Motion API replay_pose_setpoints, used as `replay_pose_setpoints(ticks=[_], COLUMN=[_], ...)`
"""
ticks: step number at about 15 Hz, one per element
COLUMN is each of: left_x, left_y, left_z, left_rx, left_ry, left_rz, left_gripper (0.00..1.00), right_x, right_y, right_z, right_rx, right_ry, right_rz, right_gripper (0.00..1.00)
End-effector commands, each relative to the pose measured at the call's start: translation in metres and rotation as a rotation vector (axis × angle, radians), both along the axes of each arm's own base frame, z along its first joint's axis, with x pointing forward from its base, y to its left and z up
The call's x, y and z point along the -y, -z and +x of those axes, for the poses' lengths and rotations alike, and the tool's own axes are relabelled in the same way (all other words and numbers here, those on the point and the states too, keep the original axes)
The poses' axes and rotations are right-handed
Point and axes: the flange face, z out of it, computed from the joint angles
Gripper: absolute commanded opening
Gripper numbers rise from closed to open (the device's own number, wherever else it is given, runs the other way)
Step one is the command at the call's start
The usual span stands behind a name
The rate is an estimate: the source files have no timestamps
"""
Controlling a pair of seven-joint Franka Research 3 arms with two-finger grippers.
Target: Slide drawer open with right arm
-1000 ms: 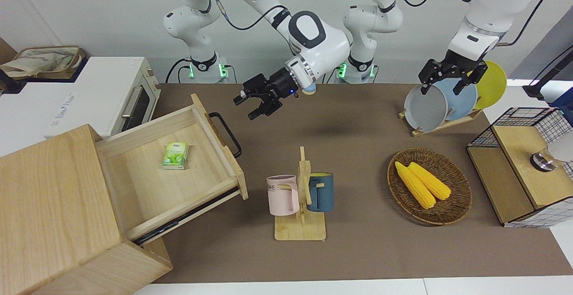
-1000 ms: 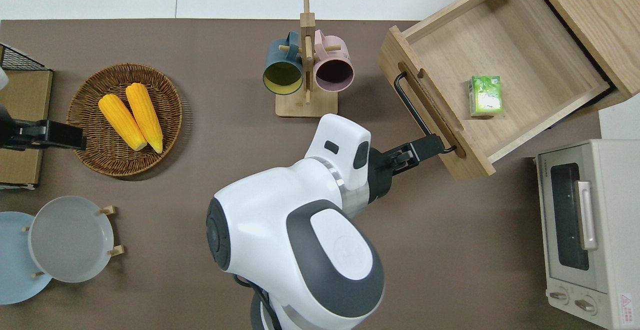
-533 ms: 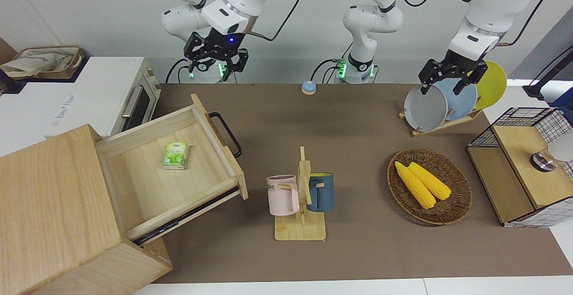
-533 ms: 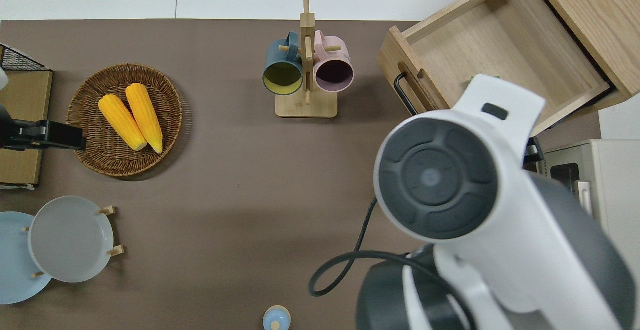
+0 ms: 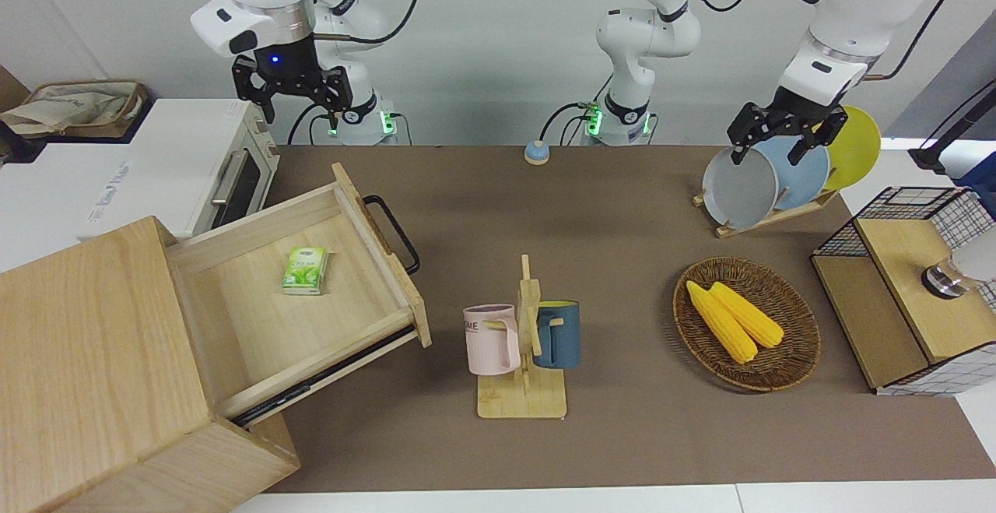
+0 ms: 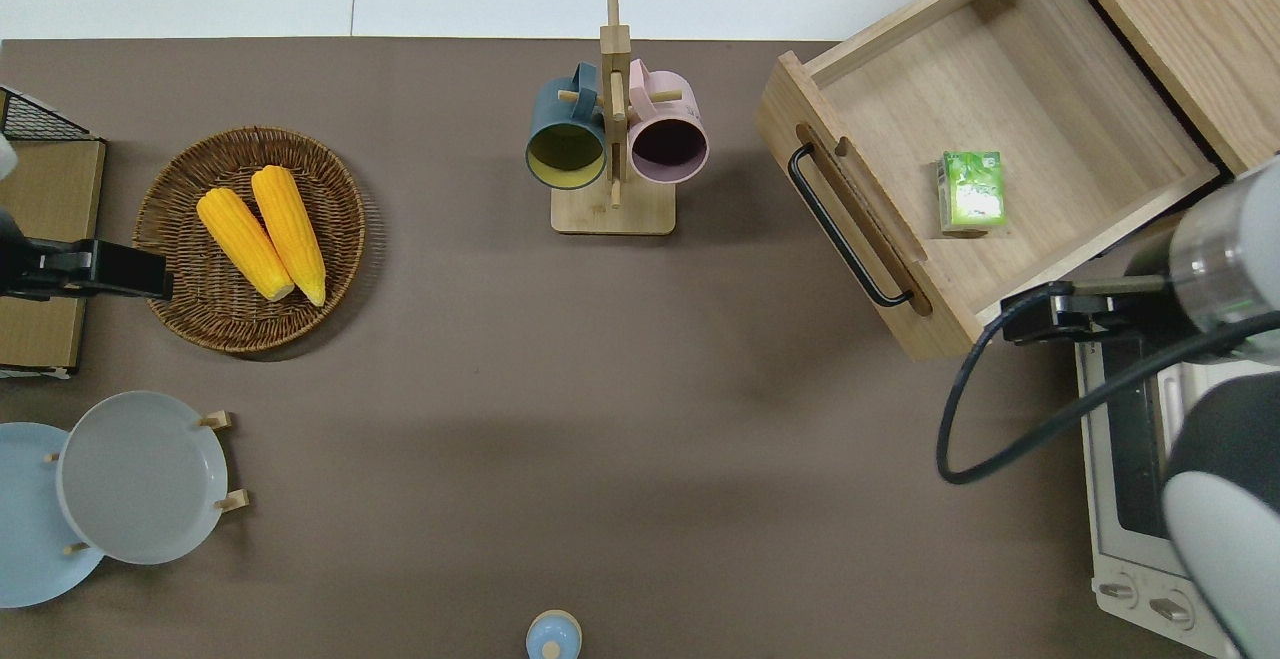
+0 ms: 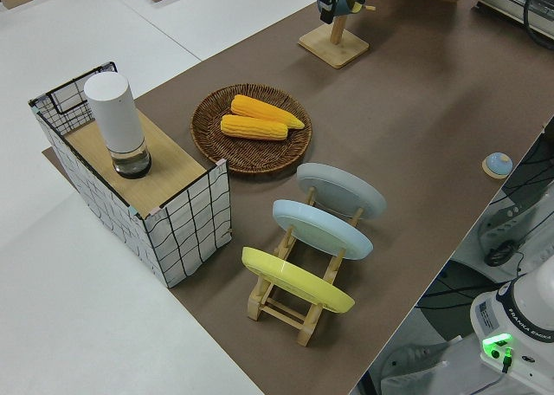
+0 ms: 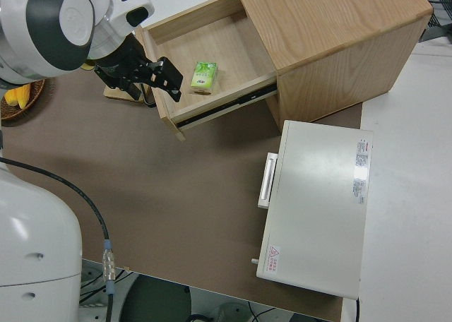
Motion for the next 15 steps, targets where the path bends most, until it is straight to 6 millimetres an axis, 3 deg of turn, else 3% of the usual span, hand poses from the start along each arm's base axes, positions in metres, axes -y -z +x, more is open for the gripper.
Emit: replay_pose_setpoints(ticks=[1,7,15], left_x=[0.000,0.000,0.000], left_y=[-0.003,-0.003,-0.003], left_z=[0.004,0.004,0.004], left_rx=[0.009,0.009,0.009], left_ry=[0.007,0.007,0.007], left_rz=[0.017,0.017,0.017], left_gripper=[1.00,1.00,1.00], right_x=[0.050,0.087,0.086], right_y=[-0.004,0.010,0.023], right_z=[0.003,0.013,0.020], right_rx=[-0.003,0.000,-0.022], right_ry=[0.019,0.035,0.029], right_rz=[0.140,0.150,0.121], right_gripper=[0.990,0.990,0.990])
